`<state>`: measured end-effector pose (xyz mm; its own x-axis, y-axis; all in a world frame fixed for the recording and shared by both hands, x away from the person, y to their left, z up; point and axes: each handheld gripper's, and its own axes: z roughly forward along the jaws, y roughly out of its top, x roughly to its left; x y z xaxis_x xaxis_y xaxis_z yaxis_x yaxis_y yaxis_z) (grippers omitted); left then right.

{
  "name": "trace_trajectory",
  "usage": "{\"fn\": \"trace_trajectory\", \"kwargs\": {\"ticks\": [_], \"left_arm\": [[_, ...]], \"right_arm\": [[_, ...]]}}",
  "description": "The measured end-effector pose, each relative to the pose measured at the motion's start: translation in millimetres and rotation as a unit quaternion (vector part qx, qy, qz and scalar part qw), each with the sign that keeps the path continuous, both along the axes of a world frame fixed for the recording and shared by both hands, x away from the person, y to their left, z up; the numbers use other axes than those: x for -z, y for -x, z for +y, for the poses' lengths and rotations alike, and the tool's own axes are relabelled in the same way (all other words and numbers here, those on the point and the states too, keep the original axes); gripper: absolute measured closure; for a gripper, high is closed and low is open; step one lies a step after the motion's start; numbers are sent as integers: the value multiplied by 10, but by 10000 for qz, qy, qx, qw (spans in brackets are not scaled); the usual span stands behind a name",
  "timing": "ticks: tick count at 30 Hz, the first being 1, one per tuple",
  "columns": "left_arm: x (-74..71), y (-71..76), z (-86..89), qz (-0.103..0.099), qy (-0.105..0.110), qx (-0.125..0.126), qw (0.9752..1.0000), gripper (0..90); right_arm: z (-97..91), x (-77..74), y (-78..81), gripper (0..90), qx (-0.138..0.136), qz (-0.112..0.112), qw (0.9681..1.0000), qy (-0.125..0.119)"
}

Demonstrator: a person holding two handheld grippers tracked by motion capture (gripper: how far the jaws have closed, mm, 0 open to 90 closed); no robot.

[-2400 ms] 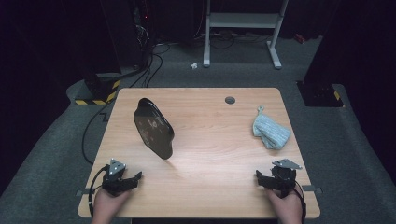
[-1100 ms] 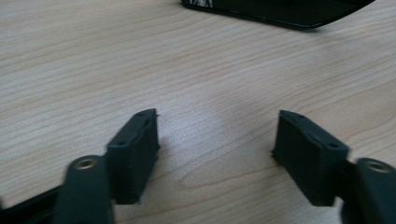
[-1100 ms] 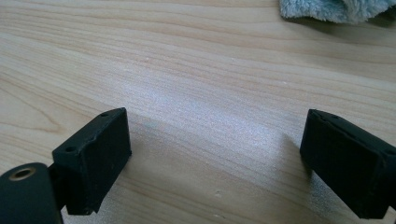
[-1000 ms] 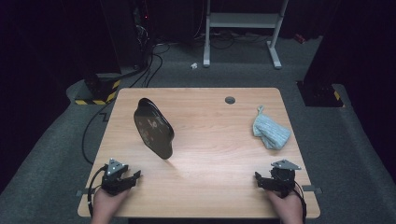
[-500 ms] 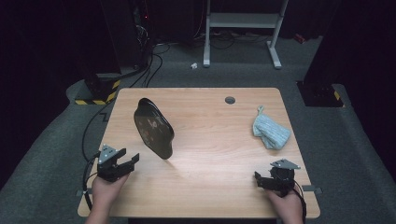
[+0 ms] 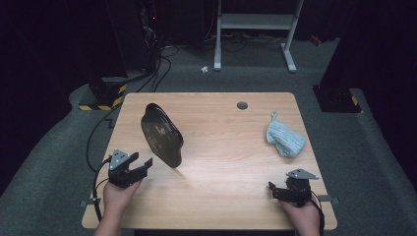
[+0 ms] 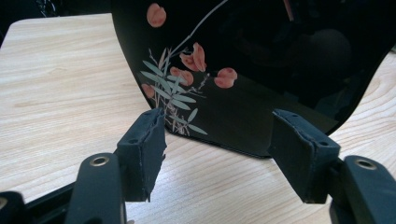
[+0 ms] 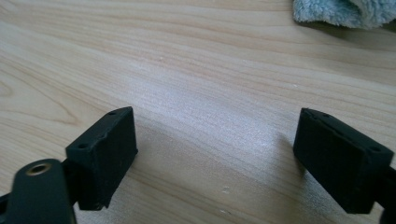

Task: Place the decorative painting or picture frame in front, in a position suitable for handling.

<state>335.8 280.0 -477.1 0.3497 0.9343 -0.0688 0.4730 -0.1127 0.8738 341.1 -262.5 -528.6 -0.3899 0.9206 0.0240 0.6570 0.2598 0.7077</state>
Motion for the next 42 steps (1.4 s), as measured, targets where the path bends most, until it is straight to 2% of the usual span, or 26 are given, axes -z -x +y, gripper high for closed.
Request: {"fn": "trace_trajectory", "kwargs": {"ticks": [2, 6, 8, 9, 10, 11, 14, 15, 18, 19, 20, 22, 24, 25, 28, 35, 42], "left_arm": [[31, -23, -4, -1, -12, -11, 10000, 364], [55, -95, -15, -79, 40, -72, 9999, 358], [43, -146, -7, -152, 28, -185, 9997, 356], [29, -177, 10, -180, -49, -271, 9995, 365], [15, -220, 35, -208, -73, -387, 9990, 396], [4, -251, 56, -186, -64, -421, 9989, 426], [-40, -347, 124, -74, 55, -457, 9989, 414], [-76, -359, 140, -64, 83, -439, 9990, 410], [-180, -310, 95, -260, 156, -370, 9989, 363], [-211, -281, 62, -282, 265, -318, 9987, 334], [-240, -244, 19, -309, 386, -207, 9986, 316], [-295, -147, -127, -456, 434, 67, 9980, 311], [-308, -122, -179, -498, 405, 164, 9978, 350], [-330, -75, -308, -573, 280, 384, 9972, 418], [-343, -66, -455, -600, 207, 564, 9964, 495], [-341, -90, -663, -642, 93, 579, 9962, 645], [-359, -95, -768, -719, 90, 598, 9956, 705]], "right_arm": [[-40, -14, -6, 162, 52, -14, 9999, -155], [-64, -20, -15, 183, 100, -61, 9998, -177], [-63, -16, -16, 189, 112, -47, 9998, -171], [-61, -13, -17, 189, 122, -19, 9998, -168], [-60, -11, -17, 190, 128, -19, 9998, -159], [-56, -10, -14, 194, 129, -22, 9998, -156], [-49, -9, -12, 201, 115, -22, 9998, -136], [-48, -8, -14, 202, 118, -25, 9998, -137], [-49, -8, -32, 209, 117, -27, 9998, -149], [-51, -7, -38, 211, 114, -34, 9998, -149], [-53, -6, -40, 213, 121, -38, 9998, -162], [-50, -5, -37, 213, 122, -40, 9998, -150], [-42, -2, -28, 213, 105, -63, 9999, -115], [-36, -1, -21, 213, 96, -70, 9999, -104], [-28, 1, -6, 213, 66, -81, 9999, -67], [-42, 3, 5, 219, 74, -91, 9998, -132], [-37, 3, -4, 224, 14, -94, 9999, -123]]}}
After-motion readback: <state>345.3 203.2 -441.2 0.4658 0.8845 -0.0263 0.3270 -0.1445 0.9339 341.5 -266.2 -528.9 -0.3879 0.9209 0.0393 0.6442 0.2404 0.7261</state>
